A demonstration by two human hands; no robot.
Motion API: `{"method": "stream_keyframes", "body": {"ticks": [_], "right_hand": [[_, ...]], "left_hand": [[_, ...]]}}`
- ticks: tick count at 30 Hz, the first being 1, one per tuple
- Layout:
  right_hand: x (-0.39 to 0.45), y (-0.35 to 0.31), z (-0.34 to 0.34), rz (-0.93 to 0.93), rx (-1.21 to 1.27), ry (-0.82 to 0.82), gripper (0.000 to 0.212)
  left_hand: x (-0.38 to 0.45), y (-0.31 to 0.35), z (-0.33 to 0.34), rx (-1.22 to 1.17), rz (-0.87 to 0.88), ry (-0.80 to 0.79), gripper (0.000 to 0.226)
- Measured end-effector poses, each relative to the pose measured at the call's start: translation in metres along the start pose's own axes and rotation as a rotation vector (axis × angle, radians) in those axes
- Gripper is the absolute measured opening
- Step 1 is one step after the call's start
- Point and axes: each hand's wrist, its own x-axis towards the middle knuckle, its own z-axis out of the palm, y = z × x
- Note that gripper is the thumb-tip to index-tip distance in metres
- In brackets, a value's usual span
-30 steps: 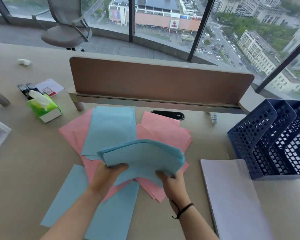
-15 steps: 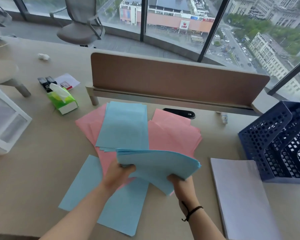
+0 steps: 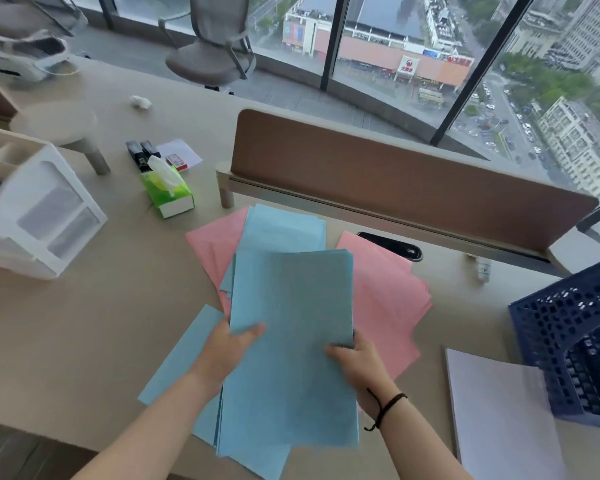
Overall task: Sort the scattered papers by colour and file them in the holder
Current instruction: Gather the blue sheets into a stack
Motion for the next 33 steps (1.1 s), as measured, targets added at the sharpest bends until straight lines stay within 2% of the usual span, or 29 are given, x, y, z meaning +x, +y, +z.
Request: {"method": "stream_keyframes", "body": {"ticks": [2, 4, 6, 9, 13, 16, 18, 22, 26, 29, 33], "right_hand": [[0.013, -0.003, 0.01, 0.088, 0.04, -0.09, 0.039], [0.028, -0.01, 0.016, 0.136, 0.036, -0.143, 0.038], [0.048, -0.02, 0.019, 0.159, 0.003, -0.163, 0.036], [0.085, -0.04, 0.022, 0.186, -0.07, -0.175, 0.032], [0.143, -0.072, 0.025, 0.15, -0.176, -0.052, 0.016], [0.19, -0.084, 0.027, 0.137, -0.227, 0.053, 0.008], [0.22, -0.085, 0.028, 0.126, -0.265, 0.106, 0.009], [0.258, -0.078, 0.028, 0.185, -0.39, 0.152, 0.025], [0.266, -0.063, 0.031, 0.194, -0.282, 0.326, 0.016], [0.269, -0.058, 0.035, 0.235, -0.108, 0.335, 0.013], [0.273, -0.056, 0.037, 0.194, -0.034, 0.352, 0.035]], "left_hand": [[0.002, -0.003, -0.013, -0.116, -0.132, -0.009, 0.024], [0.009, -0.01, -0.023, -0.134, -0.208, -0.016, 0.025], [0.018, -0.017, -0.027, -0.125, -0.231, 0.008, 0.025], [0.044, -0.019, -0.025, -0.136, -0.175, 0.119, 0.019], [0.095, 0.003, -0.022, -0.062, -0.097, 0.227, 0.017], [0.143, 0.025, -0.026, 0.04, -0.047, 0.239, 0.021], [0.176, 0.035, -0.026, 0.132, -0.047, 0.229, 0.027], [0.225, 0.044, -0.02, 0.428, -0.044, 0.283, 0.011], [0.243, 0.03, -0.022, 0.525, -0.066, 0.322, 0.006], [0.247, 0.017, -0.025, 0.46, -0.093, 0.372, 0.008], [0.251, 0.012, -0.023, 0.423, -0.103, 0.377, 0.018]]}}
